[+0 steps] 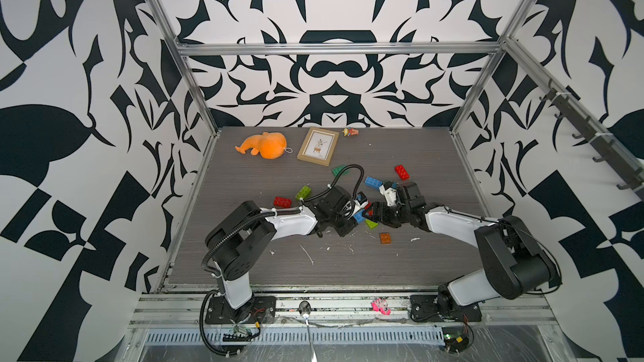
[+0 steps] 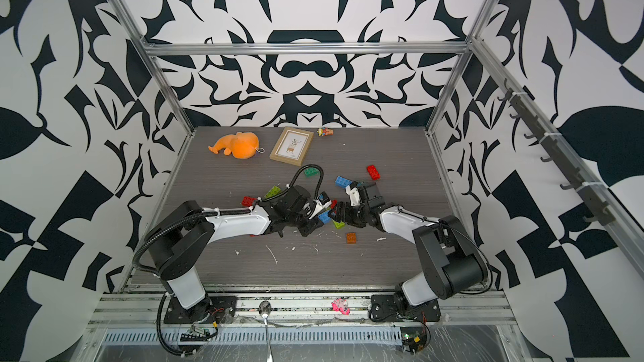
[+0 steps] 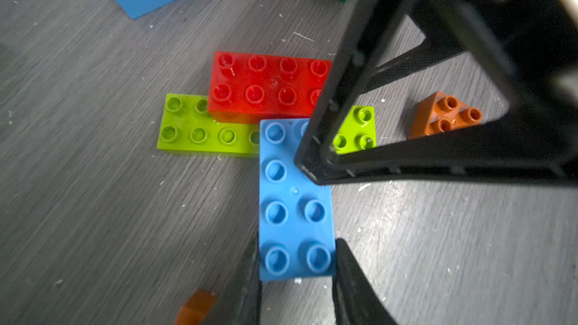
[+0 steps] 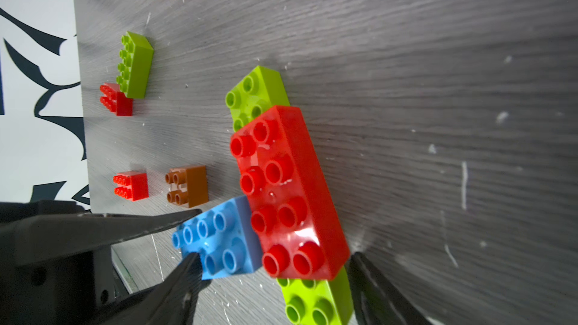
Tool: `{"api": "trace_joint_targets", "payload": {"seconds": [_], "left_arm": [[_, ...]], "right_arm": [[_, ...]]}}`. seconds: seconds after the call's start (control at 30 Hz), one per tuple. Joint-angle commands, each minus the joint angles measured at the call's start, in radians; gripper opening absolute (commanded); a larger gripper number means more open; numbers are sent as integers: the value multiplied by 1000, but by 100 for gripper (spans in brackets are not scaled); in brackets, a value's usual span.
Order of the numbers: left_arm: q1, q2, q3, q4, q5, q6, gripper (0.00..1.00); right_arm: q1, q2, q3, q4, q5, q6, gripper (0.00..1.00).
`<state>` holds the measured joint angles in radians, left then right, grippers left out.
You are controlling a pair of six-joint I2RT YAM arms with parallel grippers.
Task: Assemble a small pinwheel with lego
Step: Assemble the lego brick with the lego brick.
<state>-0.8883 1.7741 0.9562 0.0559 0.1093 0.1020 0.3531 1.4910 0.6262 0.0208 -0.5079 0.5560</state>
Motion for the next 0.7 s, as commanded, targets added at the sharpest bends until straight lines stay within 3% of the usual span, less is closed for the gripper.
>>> {"api": "trace_joint_targets", "payload": {"seconds": [0.0, 0.67], "left_arm": [[3, 2, 0, 17, 13, 7, 28], [-8, 20, 48, -42, 37, 53, 28]], "right_arm": [[0, -14, 26, -12, 27, -19, 75], [0, -18, 47, -98, 128, -34, 72]]}}
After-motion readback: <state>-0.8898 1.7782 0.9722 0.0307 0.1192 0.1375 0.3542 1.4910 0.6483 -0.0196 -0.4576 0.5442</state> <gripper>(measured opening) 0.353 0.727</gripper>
